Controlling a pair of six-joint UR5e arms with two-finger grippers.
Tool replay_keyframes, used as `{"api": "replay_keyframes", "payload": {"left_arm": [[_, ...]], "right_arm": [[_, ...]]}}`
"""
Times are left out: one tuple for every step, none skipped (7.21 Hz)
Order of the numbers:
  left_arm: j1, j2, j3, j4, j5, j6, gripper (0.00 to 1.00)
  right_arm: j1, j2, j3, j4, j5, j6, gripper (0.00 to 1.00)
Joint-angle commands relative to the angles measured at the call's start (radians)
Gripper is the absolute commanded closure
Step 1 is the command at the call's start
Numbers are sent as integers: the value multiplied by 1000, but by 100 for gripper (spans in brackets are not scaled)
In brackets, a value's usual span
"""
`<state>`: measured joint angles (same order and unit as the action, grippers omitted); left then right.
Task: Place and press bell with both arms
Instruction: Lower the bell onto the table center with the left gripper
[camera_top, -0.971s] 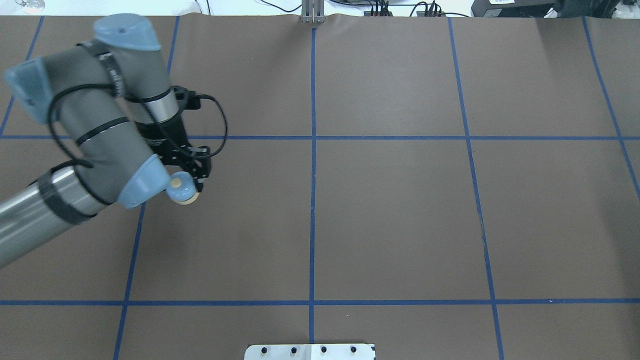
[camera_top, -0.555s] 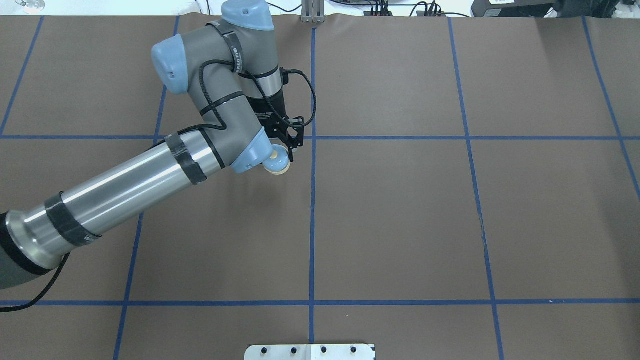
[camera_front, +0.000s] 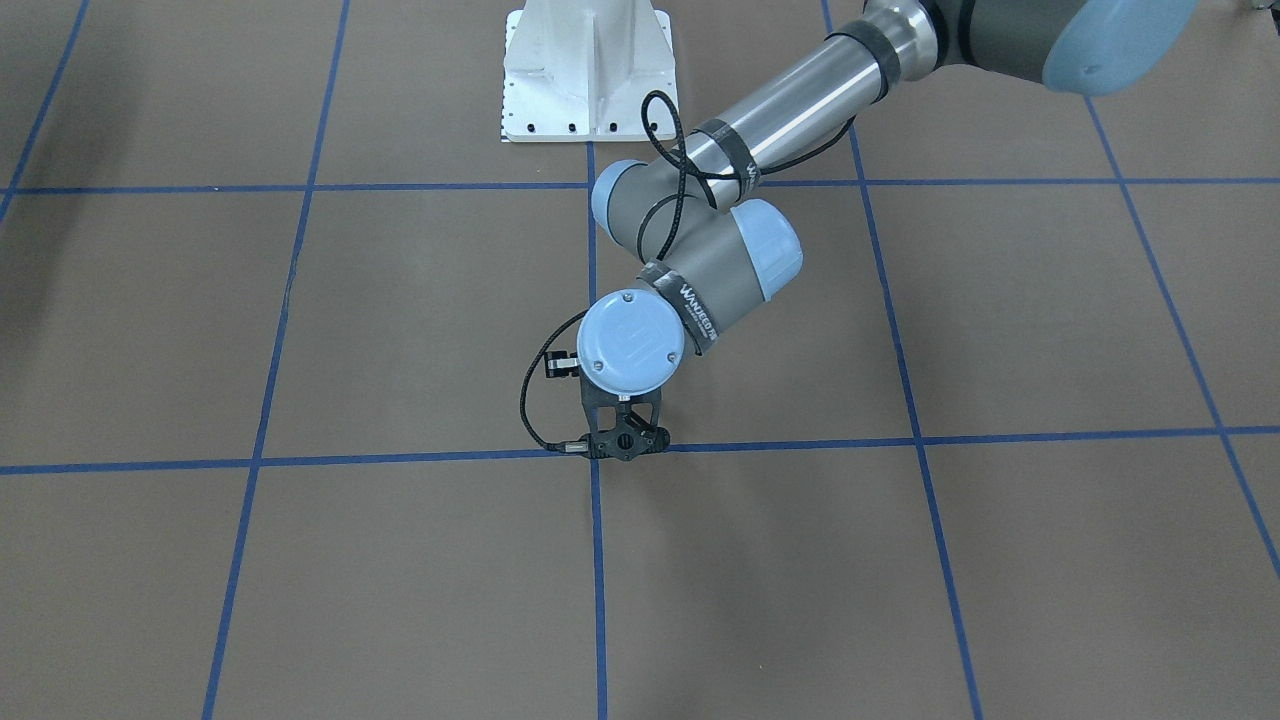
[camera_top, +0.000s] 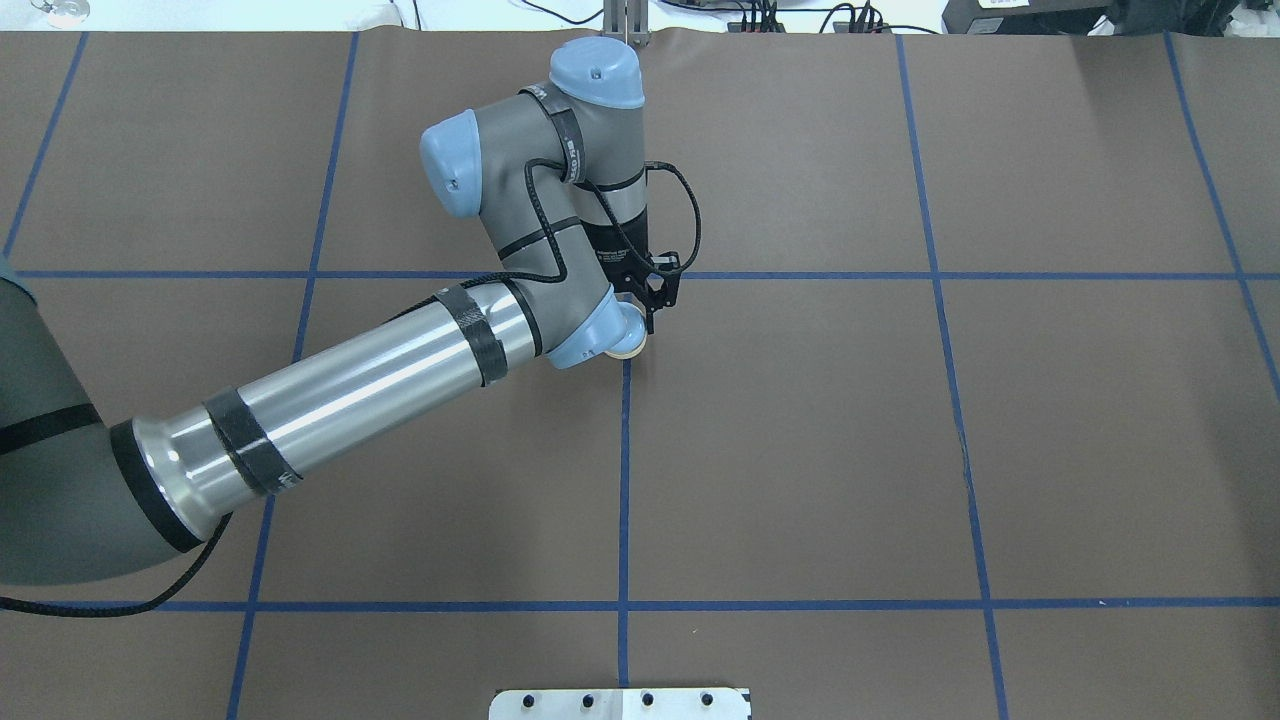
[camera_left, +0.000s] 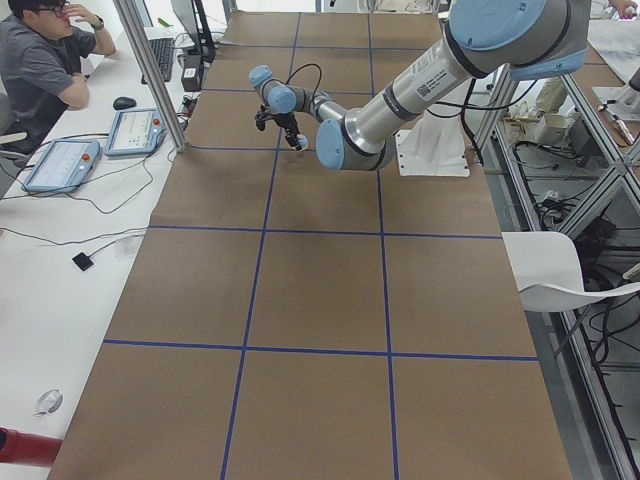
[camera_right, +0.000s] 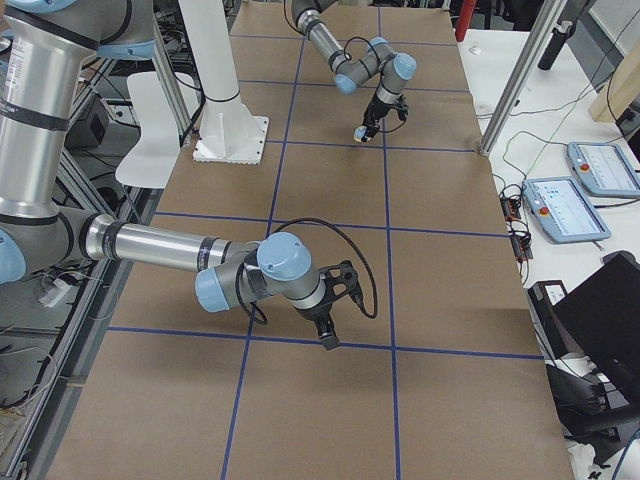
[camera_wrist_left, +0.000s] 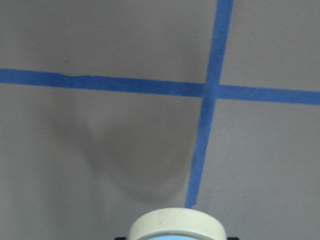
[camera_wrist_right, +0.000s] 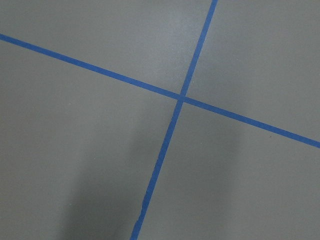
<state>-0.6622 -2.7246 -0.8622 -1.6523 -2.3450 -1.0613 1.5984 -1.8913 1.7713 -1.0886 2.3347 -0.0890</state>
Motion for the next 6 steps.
{"api": "replay_keyframes", "payload": {"left_arm": [[16,-10,35,-43,32,-31,85],[18,-9,35,-43,32,-31,67],[18,-9,35,-44,32,-29,11],[23,-9,34,-44,33,-29,0],[21,-9,26,-43,33,-28,0],[16,-9,6,-38,36,-17,0]], "right_arm": [[0,5,-4,-1,0,0,0],[0,5,-6,-2,0,2,0],[0,6,-6,-1,0,2,0],[0,6,-6,-2,0,2,0],[0,6,-6,-1,0,11,0],[0,8,-6,-1,0,18,0]]}}
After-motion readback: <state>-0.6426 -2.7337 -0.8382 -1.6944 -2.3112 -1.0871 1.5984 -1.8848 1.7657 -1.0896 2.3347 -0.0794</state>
